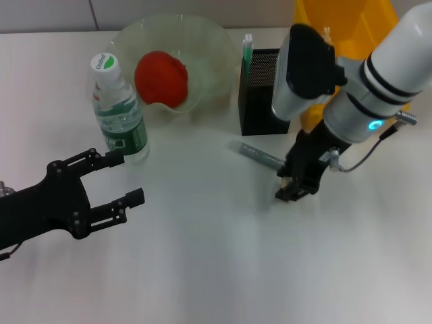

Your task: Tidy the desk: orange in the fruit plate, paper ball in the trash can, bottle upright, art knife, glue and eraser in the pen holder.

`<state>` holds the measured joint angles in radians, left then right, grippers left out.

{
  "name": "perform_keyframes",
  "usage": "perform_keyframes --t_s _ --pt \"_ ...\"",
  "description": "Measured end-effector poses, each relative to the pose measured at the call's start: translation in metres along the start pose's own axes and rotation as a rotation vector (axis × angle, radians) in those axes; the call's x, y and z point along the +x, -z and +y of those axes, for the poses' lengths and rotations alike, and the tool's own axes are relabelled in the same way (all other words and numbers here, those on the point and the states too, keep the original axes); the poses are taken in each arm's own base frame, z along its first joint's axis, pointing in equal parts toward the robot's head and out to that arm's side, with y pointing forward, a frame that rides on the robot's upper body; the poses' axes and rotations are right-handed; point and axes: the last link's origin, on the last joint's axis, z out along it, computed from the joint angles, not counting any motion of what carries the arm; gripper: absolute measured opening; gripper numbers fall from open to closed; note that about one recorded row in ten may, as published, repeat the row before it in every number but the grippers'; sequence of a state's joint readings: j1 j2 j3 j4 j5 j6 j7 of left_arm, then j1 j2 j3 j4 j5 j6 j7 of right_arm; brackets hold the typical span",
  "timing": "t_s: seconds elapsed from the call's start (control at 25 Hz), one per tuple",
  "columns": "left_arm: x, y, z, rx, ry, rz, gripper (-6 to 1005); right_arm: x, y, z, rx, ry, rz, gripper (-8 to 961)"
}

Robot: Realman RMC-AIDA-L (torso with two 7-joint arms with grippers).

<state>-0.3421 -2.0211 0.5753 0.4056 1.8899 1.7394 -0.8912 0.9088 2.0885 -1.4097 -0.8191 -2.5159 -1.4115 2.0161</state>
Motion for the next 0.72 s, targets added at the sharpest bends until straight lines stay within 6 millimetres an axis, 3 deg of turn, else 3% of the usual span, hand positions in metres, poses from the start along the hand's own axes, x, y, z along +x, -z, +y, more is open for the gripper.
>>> perform_keyframes --t_s 0.4,0.72 --pt "0.0 0.0 -0.001 -0.001 -0.001 0.0 768 -0.002 0.026 0.001 -0.018 -0.032 -0.23 389" --pt "0.002 -0.004 -0.002 -0.008 -0.002 0.004 769 0.02 0.036 0.009 -0.029 -0.033 -0.583 387"
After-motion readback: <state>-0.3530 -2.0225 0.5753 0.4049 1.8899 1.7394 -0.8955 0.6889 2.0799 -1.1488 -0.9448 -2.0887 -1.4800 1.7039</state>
